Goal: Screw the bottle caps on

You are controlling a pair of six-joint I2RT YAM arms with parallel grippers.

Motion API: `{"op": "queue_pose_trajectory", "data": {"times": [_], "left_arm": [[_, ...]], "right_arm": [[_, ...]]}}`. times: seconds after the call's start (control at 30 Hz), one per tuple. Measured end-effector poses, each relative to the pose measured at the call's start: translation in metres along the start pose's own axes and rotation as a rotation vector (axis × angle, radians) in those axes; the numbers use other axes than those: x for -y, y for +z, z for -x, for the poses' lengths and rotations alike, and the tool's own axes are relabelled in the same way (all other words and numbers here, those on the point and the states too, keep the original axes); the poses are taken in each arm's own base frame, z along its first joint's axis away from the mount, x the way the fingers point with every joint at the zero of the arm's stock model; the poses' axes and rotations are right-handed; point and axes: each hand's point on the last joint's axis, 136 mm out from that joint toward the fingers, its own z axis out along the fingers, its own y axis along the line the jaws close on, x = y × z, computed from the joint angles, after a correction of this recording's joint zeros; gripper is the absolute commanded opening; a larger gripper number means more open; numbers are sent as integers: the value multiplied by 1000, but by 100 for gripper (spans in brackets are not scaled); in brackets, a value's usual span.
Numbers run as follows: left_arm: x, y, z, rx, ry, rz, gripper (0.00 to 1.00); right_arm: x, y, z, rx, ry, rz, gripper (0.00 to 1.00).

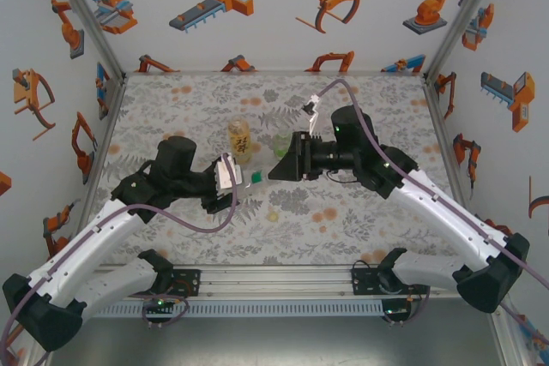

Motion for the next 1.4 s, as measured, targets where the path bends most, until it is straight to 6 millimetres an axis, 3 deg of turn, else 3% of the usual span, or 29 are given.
{"op": "queue_pose_trajectory", "data": {"times": [0.23, 0.4, 0.57, 0.83, 1.07, 1.4], "left_arm": [[-2, 0, -1, -6, -8, 9, 0], [-3, -1, -1, -4, -9, 16, 0], [-4, 0, 7, 29, 11, 19, 0], [3, 0, 25, 106, 48, -22, 0], [4, 0, 26, 114, 49, -30, 0], [7, -1, 30, 133, 52, -50, 0]], "right_arm": [[11, 2, 1, 7, 232, 2, 3], [13, 1, 1, 10, 268, 2, 28], [5, -10, 5, 57, 171, 1, 53], [-27, -44, 20, 173, -144, 24, 66], [-45, -62, 22, 204, -442, 17, 61], [-77, -72, -13, 142, -1135, 193, 61]]}}
